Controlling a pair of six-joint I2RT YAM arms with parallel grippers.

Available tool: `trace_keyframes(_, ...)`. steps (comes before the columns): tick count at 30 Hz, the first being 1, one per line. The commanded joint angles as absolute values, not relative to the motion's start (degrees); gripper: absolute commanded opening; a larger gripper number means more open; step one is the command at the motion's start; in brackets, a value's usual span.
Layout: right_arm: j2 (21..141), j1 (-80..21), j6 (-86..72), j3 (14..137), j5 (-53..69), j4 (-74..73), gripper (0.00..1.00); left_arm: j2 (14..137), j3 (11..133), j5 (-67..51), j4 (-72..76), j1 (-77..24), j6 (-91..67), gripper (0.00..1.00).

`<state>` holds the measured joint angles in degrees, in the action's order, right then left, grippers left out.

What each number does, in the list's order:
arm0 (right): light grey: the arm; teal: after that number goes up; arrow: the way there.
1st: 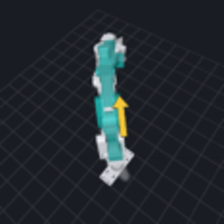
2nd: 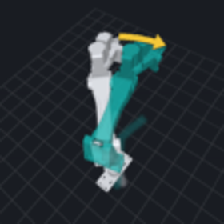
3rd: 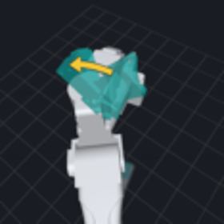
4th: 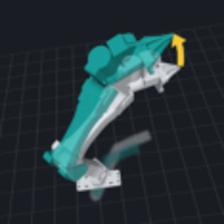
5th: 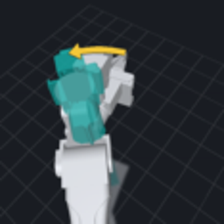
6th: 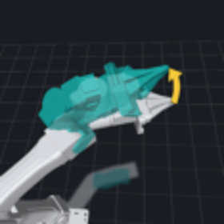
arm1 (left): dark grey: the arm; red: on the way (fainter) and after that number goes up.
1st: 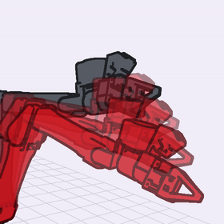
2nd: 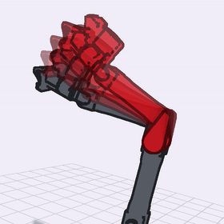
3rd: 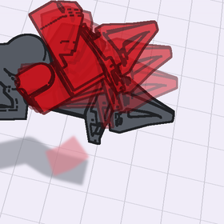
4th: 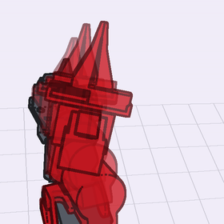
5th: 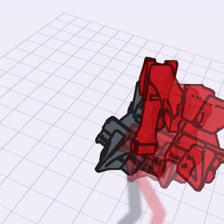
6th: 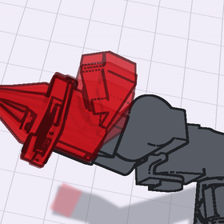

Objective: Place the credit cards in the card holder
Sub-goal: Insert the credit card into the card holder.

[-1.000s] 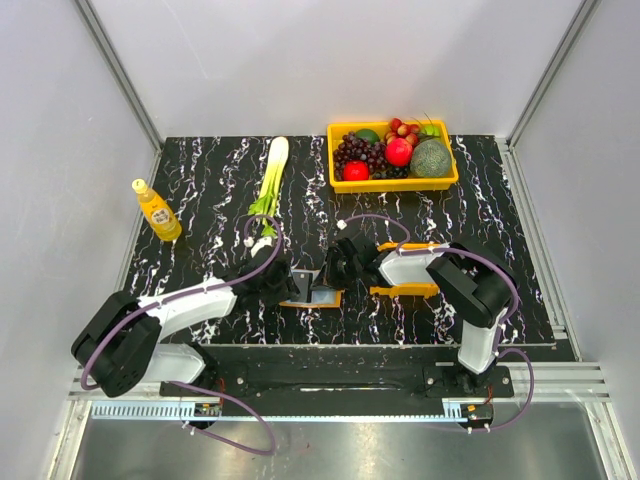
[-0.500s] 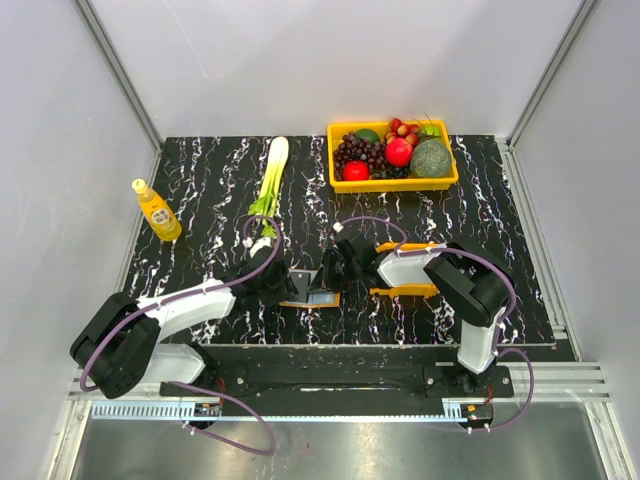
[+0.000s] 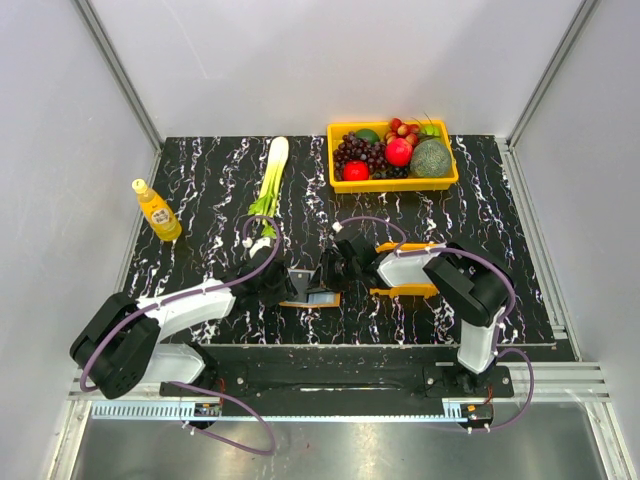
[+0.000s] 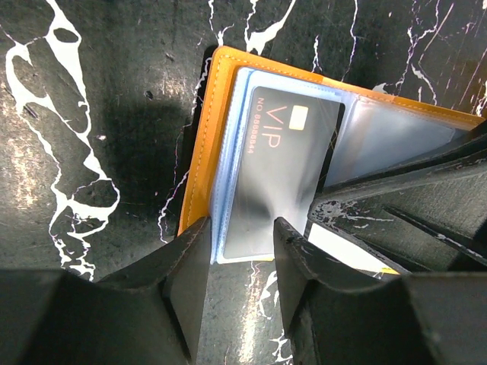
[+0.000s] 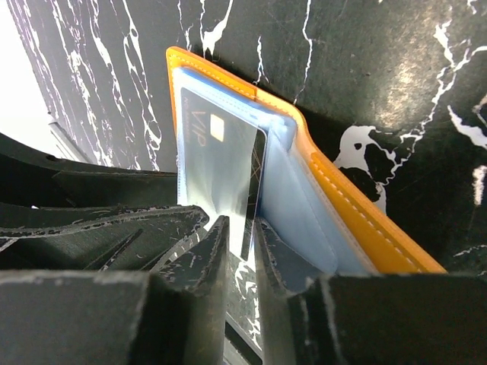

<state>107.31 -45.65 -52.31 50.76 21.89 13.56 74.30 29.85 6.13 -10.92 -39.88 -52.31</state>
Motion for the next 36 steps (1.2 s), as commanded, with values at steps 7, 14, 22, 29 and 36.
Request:
trace_keyframes(7, 99.15, -46.85, -46.32, 50.54, 9.94, 4.66, 0.29, 77.69, 26.54, 5.89, -14.5, -39.81, -51.68, 0.39)
trace_keyframes(14, 99.31, -46.85, -43.69, 51.41, 5.98, -2.63, 0.15, 77.44, 26.63, 6.24, -15.29, -39.81, -51.77, 0.38)
trace_keyframes(22, 100.02, -47.55, -41.05, 53.79, 5.89, -5.19, 0.17, 74.18, 29.44, 4.84, -15.56, -39.81, -49.66, 0.42)
trace_keyframes(29, 101.86, -47.9, -40.78, 56.51, 6.85, -5.98, 0.19, 72.25, 30.15, 3.16, -13.53, -39.81, -48.87, 0.33)
trace_keyframes(36, 102.3, -48.16, -40.52, 56.34, 5.19, -6.76, 0.18, 68.3, 30.68, 9.92, -20.03, -39.73, -49.66, 0.46)
